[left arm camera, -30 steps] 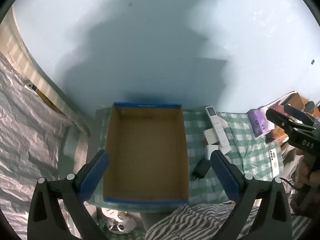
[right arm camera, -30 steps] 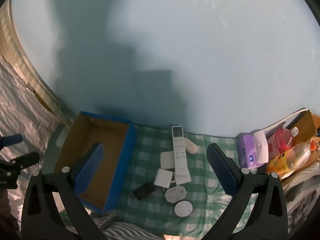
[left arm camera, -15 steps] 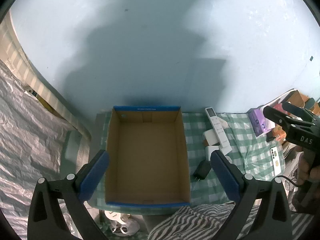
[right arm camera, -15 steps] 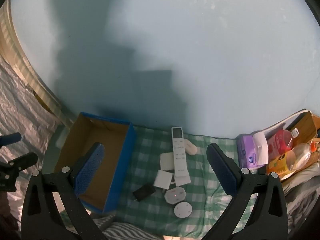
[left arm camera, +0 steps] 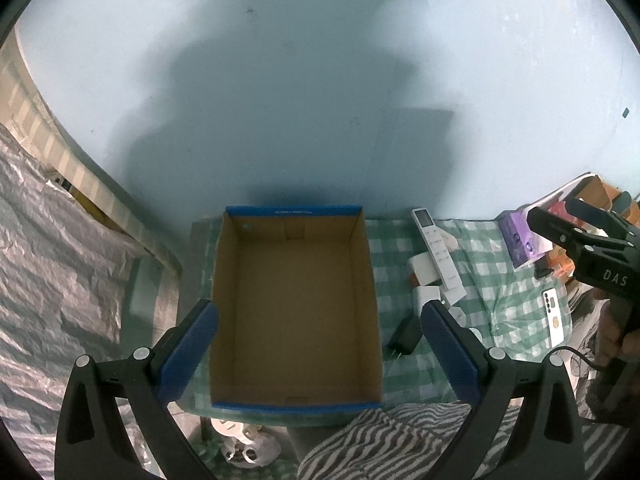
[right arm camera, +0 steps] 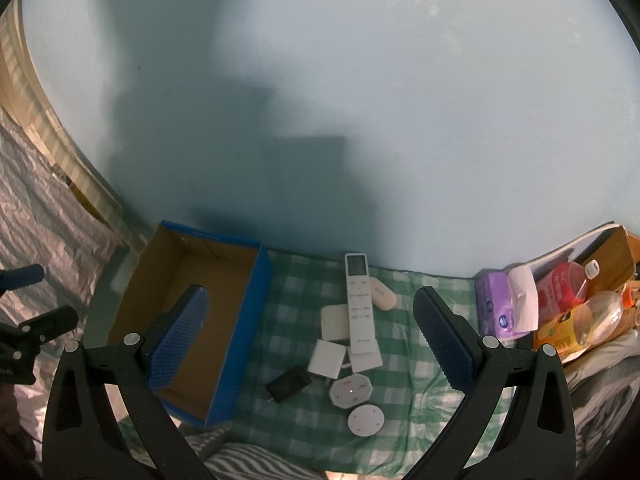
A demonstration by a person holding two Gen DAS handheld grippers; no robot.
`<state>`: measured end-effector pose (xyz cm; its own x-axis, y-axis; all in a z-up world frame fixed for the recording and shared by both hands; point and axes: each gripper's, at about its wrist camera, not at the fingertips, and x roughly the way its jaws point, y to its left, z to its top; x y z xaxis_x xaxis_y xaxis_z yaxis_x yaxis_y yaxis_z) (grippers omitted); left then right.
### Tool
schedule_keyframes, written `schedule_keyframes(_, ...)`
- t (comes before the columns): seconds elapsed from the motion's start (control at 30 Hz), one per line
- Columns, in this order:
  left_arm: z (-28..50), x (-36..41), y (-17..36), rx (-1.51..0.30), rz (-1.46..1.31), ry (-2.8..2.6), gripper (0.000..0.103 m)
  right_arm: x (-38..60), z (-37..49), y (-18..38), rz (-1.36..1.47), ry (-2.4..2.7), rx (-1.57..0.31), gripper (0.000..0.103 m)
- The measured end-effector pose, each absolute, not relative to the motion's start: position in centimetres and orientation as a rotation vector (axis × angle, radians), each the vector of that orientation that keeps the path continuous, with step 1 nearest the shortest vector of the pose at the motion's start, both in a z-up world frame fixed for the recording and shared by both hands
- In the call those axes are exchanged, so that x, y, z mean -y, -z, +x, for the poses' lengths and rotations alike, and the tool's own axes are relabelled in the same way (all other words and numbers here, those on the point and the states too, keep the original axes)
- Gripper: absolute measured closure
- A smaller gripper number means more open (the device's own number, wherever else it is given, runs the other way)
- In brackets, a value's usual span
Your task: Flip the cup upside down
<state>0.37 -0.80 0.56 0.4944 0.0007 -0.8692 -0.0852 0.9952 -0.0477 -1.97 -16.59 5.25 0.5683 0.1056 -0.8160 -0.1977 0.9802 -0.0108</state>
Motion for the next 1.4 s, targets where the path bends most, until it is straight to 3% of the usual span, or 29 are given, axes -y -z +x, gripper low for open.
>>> schedule_keyframes(1.4,-0.1,1.0,-0.1,-1.077,-0.075,-0.037,0.001,17.1,-2.6,-4.0,-0.111,-0.18,-0.984,0.001)
